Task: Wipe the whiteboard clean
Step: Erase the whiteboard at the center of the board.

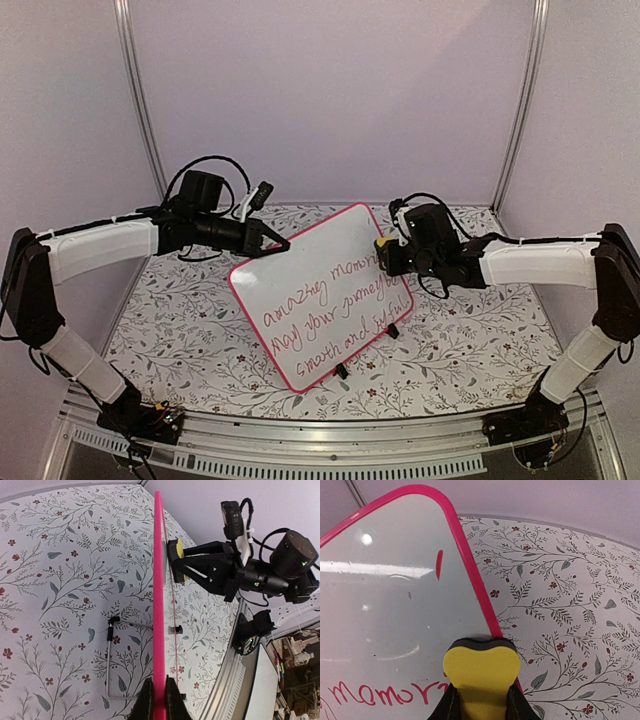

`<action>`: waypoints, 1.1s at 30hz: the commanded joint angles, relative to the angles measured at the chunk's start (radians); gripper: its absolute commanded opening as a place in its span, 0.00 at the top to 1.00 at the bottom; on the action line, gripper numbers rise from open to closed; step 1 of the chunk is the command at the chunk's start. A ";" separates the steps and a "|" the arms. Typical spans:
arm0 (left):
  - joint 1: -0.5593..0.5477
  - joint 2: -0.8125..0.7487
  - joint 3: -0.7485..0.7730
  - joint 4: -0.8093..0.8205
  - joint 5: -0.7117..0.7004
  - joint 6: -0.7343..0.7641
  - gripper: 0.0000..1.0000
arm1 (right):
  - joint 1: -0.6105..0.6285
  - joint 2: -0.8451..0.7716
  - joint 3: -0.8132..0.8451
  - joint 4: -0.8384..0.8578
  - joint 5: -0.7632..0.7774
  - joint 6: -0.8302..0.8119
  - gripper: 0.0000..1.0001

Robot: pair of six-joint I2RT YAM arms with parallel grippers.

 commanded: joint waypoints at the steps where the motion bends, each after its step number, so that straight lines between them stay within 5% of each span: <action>1: -0.019 0.007 -0.008 0.011 0.012 0.054 1.00 | -0.006 0.014 0.029 -0.024 -0.009 0.004 0.75; 16: -0.018 0.003 -0.007 0.010 0.018 0.056 1.00 | -0.017 0.153 0.321 -0.061 0.008 -0.081 0.75; 33: -0.018 0.004 -0.007 0.011 0.019 0.053 1.00 | -0.017 0.056 0.038 -0.023 -0.022 -0.010 0.76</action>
